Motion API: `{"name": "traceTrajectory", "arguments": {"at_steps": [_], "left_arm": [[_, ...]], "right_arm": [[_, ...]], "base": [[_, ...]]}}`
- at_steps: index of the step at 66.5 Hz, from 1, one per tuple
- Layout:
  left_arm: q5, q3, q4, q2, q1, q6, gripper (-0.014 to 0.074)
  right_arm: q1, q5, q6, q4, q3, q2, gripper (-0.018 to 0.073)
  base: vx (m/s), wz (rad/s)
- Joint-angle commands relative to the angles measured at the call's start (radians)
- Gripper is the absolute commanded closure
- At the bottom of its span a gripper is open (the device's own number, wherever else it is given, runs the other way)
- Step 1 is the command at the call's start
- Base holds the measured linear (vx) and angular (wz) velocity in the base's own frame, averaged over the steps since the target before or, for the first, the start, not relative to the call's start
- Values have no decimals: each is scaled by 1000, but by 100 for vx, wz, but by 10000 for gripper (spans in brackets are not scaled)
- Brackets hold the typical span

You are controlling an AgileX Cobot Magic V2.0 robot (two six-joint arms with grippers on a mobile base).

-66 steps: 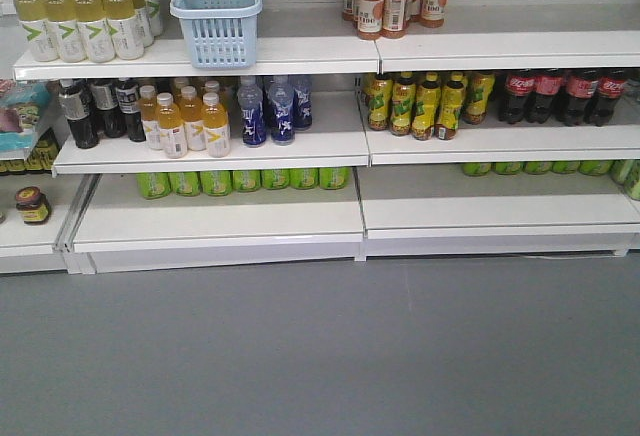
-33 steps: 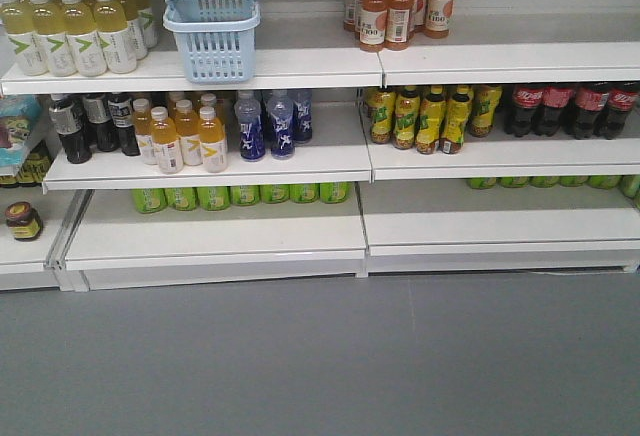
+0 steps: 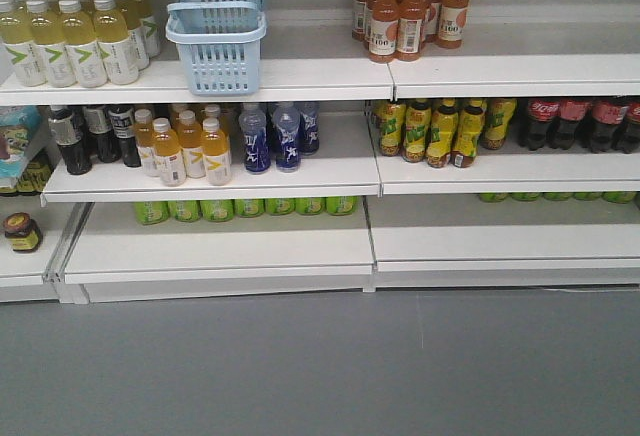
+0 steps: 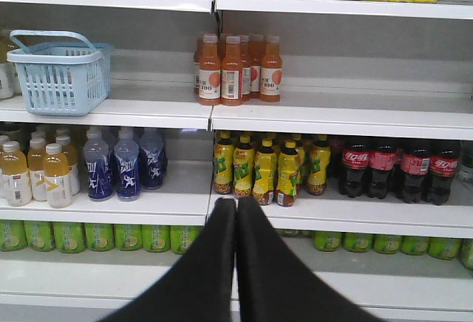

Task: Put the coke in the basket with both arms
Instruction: 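Drive the base closer to the shelf holding the light-blue basket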

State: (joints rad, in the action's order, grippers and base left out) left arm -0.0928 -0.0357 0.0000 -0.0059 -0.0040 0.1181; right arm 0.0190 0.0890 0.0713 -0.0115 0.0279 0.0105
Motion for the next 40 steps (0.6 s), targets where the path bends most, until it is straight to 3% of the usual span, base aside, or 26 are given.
{"name": "traceTrajectory", "arguments": {"at_steps": [1, 40], "left_arm": [[80, 33, 0, -21, -4, 3, 603], [80, 33, 0, -21, -4, 3, 603]], "right_arm": [[-6, -72, 1, 4, 8, 13, 569], [-6, -72, 1, 4, 8, 13, 569]], "base": [[11, 2], [12, -1]]}}
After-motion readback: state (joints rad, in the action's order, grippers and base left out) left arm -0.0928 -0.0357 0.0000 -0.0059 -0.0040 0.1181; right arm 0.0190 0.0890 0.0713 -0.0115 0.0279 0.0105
